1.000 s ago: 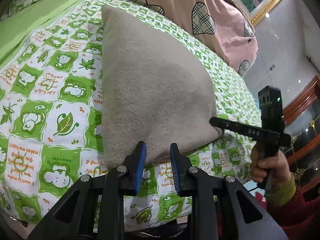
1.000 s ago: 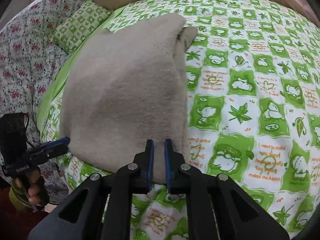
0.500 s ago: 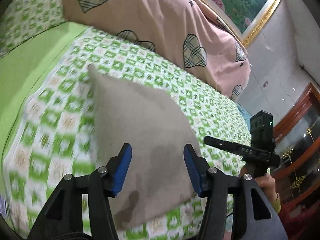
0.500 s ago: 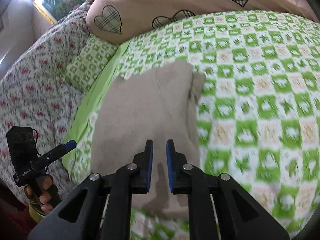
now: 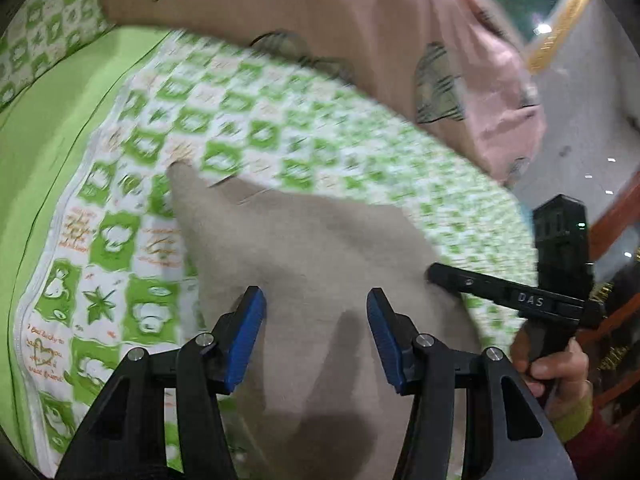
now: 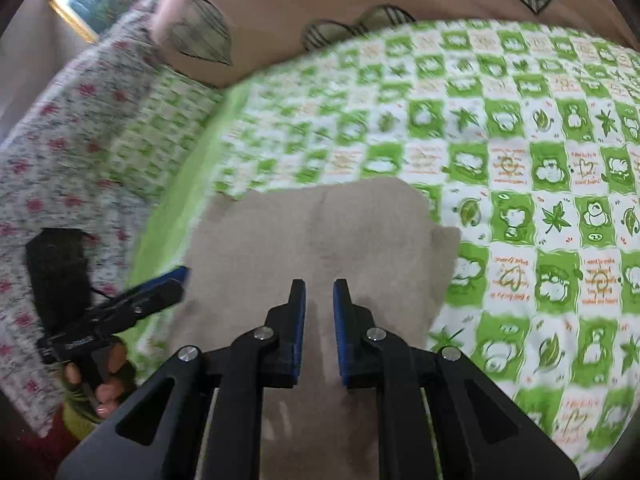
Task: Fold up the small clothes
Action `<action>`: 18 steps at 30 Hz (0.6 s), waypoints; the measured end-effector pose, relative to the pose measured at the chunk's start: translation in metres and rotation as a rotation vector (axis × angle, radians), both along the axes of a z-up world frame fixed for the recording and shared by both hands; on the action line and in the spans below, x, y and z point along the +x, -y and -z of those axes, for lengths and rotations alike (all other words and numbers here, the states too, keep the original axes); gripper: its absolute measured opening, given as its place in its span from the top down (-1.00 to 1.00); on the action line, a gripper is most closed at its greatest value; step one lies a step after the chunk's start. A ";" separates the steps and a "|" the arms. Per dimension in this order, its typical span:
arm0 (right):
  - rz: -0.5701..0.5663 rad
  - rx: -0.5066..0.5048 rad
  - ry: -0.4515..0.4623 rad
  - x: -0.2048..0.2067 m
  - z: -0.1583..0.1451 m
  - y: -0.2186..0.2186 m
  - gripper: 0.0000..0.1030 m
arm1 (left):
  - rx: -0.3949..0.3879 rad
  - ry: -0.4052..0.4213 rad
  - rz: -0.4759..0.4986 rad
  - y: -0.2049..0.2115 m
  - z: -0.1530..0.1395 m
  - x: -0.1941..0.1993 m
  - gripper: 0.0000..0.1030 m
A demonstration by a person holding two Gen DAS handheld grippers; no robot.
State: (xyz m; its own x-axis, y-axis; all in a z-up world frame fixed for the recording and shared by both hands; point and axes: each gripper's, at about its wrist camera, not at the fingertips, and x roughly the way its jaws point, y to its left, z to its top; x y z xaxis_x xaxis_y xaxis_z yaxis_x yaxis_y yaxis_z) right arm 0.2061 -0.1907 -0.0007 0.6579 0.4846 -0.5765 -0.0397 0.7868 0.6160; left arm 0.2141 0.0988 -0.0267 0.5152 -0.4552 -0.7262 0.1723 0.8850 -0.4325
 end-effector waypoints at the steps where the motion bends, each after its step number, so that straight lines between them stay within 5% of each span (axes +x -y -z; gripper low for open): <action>1: 0.014 -0.014 -0.027 0.006 0.008 0.000 0.71 | 0.005 -0.044 -0.010 -0.002 0.012 0.007 -0.08; 5: 0.027 0.021 -0.030 0.016 0.024 0.007 0.71 | -0.069 -0.067 -0.022 -0.014 0.030 0.015 -0.09; 18: 0.040 0.042 -0.026 0.020 0.025 0.013 0.72 | 0.014 -0.058 -0.061 -0.005 0.026 0.021 -0.16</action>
